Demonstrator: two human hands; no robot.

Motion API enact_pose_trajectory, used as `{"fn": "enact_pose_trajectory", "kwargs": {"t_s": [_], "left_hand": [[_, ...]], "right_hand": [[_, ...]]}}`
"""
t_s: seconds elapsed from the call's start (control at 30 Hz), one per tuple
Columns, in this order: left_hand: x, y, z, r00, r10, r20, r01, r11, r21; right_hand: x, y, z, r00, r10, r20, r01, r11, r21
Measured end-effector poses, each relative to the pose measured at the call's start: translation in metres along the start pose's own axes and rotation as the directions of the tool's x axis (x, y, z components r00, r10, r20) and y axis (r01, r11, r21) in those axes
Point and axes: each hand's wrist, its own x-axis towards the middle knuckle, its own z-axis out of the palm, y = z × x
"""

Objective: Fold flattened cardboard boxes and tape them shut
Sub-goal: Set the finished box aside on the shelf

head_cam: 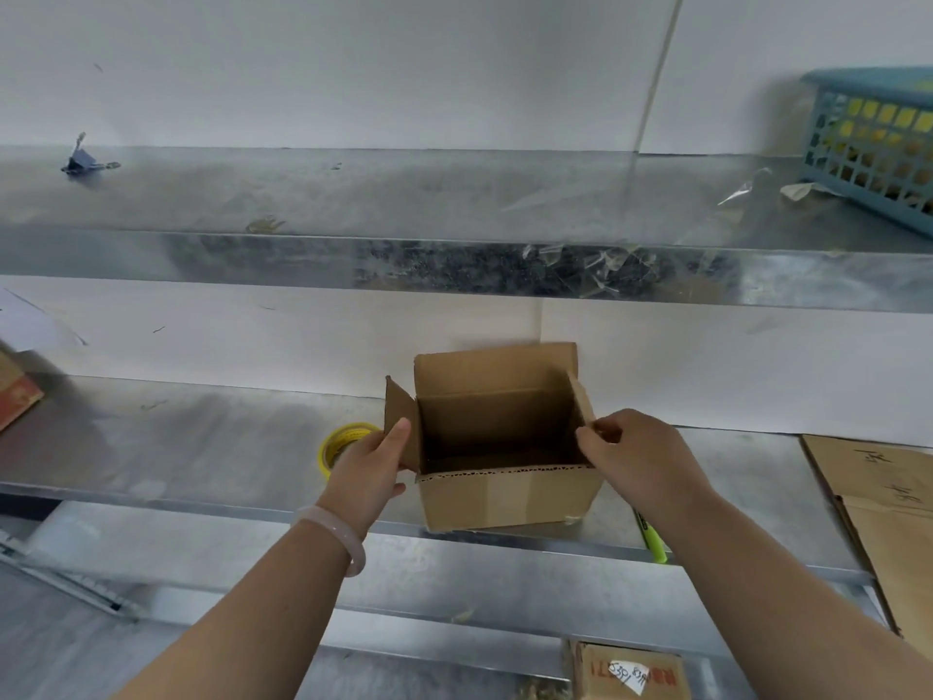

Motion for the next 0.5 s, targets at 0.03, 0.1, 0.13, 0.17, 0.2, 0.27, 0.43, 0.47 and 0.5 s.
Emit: {"fn": "enact_pose_trajectory", "kwargs": {"t_s": [0.03, 0.1, 0.13, 0.17, 0.2, 0.27, 0.43, 0.47, 0.5], "left_hand": [[0.0, 0.002, 0.0, 0.997, 0.065, -0.045, -0.062, 0.997, 0.055], [-0.005, 0.005, -0.001, 0.973, 0.202, -0.111, -0.181, 0.967, 0.181], [-0.008, 0.006, -0.002, 0.959, 0.256, -0.122, -0.223, 0.946, 0.235], [-0.011, 0.007, -0.003, 0.95, 0.288, -0.123, -0.246, 0.928, 0.28], [-0.014, 0.007, -0.005, 0.939, 0.317, -0.133, -0.261, 0.909, 0.325], [-0.021, 0.006, -0.012, 0.916, 0.357, -0.184, -0.271, 0.886, 0.376], [-0.04, 0.0, -0.055, 0.899, 0.307, -0.312, -0.238, 0.941, 0.239], [-0.044, -0.001, -0.068, 0.893, 0.295, -0.341, -0.231, 0.948, 0.217], [-0.048, -0.001, -0.081, 0.882, 0.284, -0.376, -0.226, 0.955, 0.191]], "right_hand": [[0.001, 0.001, -0.003, 0.999, -0.023, -0.04, 0.022, 1.0, -0.021], [0.001, 0.004, -0.008, 0.992, -0.052, -0.112, 0.046, 0.998, -0.05], [0.0, 0.006, -0.01, 0.988, -0.066, -0.137, 0.058, 0.997, -0.06], [-0.002, 0.006, -0.012, 0.985, -0.081, -0.155, 0.07, 0.995, -0.07], [-0.004, 0.006, -0.013, 0.981, -0.099, -0.168, 0.088, 0.993, -0.076], [-0.012, 0.002, -0.014, 0.971, -0.144, -0.192, 0.132, 0.989, -0.072], [-0.028, -0.03, -0.005, 0.963, -0.225, -0.149, 0.23, 0.973, 0.017], [-0.029, -0.04, 0.0, 0.96, -0.244, -0.135, 0.248, 0.968, 0.019], [-0.031, -0.051, 0.005, 0.956, -0.265, -0.123, 0.269, 0.963, 0.014]]}}
